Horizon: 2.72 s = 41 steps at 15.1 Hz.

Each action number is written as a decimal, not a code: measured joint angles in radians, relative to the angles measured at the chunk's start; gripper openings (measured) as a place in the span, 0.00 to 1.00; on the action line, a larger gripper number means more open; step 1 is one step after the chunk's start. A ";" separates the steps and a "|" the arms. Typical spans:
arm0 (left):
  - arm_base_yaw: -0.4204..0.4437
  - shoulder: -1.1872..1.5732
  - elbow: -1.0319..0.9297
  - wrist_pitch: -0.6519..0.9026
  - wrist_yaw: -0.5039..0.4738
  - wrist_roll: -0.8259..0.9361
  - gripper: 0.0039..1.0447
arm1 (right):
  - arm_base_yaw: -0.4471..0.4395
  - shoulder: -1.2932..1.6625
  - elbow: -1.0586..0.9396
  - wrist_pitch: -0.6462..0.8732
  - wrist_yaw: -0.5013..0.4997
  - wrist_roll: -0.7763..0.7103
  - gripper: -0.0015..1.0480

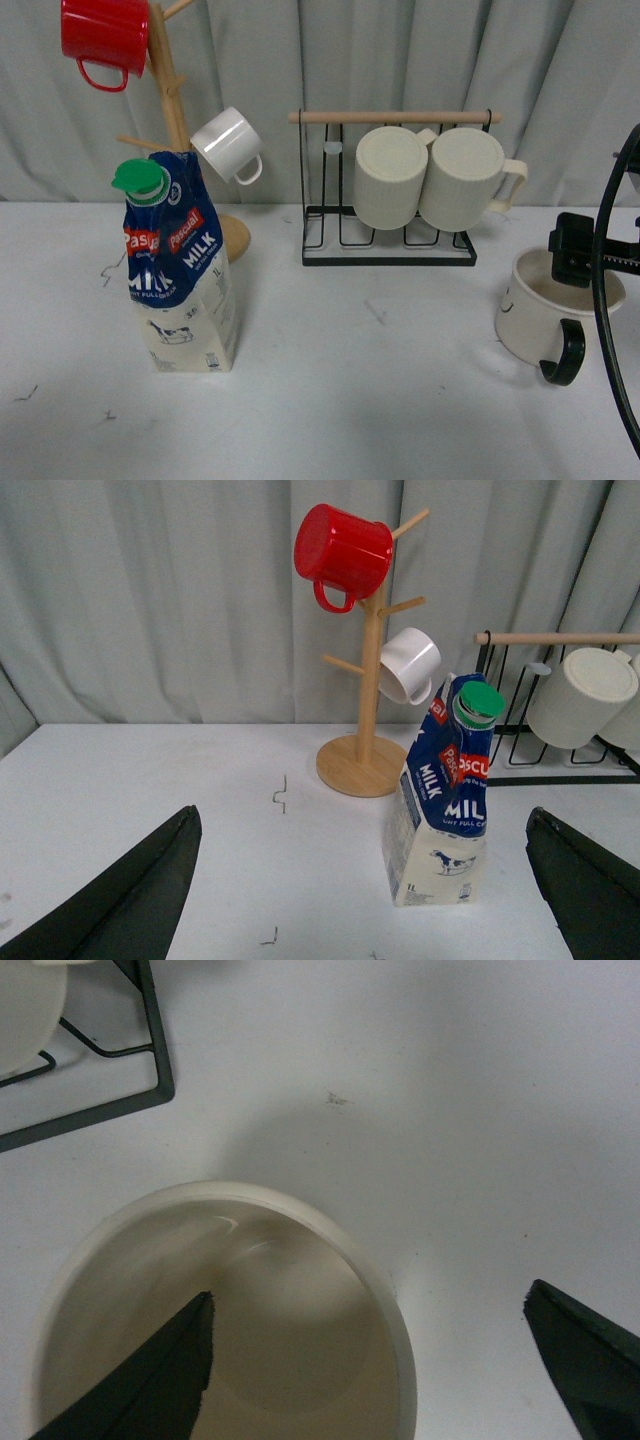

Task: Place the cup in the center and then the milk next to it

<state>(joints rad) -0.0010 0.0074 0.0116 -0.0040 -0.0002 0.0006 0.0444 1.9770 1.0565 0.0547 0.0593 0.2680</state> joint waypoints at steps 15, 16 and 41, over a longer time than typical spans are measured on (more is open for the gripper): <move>0.000 0.000 0.000 0.000 0.000 0.000 0.94 | 0.136 -0.082 0.074 -0.090 -0.038 -0.023 0.04; 0.000 0.000 0.000 0.000 0.000 0.000 0.94 | 0.168 -0.076 0.091 -0.114 -0.040 -0.023 0.04; 0.000 0.000 0.000 0.000 0.000 0.000 0.94 | 0.248 -0.061 0.169 -0.211 -0.096 -0.063 0.93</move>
<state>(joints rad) -0.0010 0.0074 0.0116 -0.0040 -0.0002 0.0006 0.2920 1.9160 1.2251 -0.1566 -0.0364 0.2054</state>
